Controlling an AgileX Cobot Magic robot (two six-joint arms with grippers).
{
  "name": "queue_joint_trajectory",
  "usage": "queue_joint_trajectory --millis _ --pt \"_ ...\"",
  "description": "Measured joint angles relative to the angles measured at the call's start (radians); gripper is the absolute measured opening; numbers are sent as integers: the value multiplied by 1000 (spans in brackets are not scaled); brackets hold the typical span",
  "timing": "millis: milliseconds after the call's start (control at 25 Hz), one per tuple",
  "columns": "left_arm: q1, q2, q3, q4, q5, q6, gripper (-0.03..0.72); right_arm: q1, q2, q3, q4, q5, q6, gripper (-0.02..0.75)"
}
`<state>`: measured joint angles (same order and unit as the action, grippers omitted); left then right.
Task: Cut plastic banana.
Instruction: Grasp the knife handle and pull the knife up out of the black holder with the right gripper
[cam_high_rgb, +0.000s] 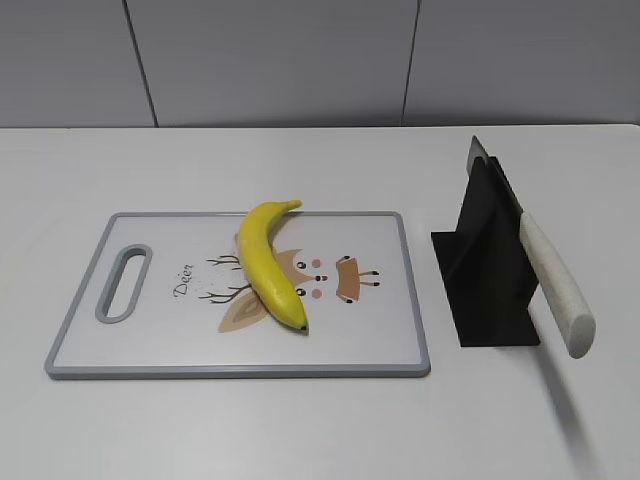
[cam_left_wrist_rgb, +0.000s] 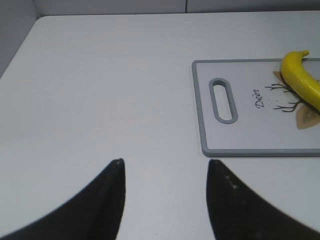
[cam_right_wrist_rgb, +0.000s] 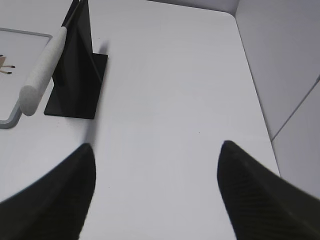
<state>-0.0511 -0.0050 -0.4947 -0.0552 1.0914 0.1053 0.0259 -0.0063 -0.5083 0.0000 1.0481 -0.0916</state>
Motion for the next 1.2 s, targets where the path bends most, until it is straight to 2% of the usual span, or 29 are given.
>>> queue_joint_trajectory --millis 1200 --pt "0 0 0 0 0 0 509 0 0 -6 -7 -13 0 589"
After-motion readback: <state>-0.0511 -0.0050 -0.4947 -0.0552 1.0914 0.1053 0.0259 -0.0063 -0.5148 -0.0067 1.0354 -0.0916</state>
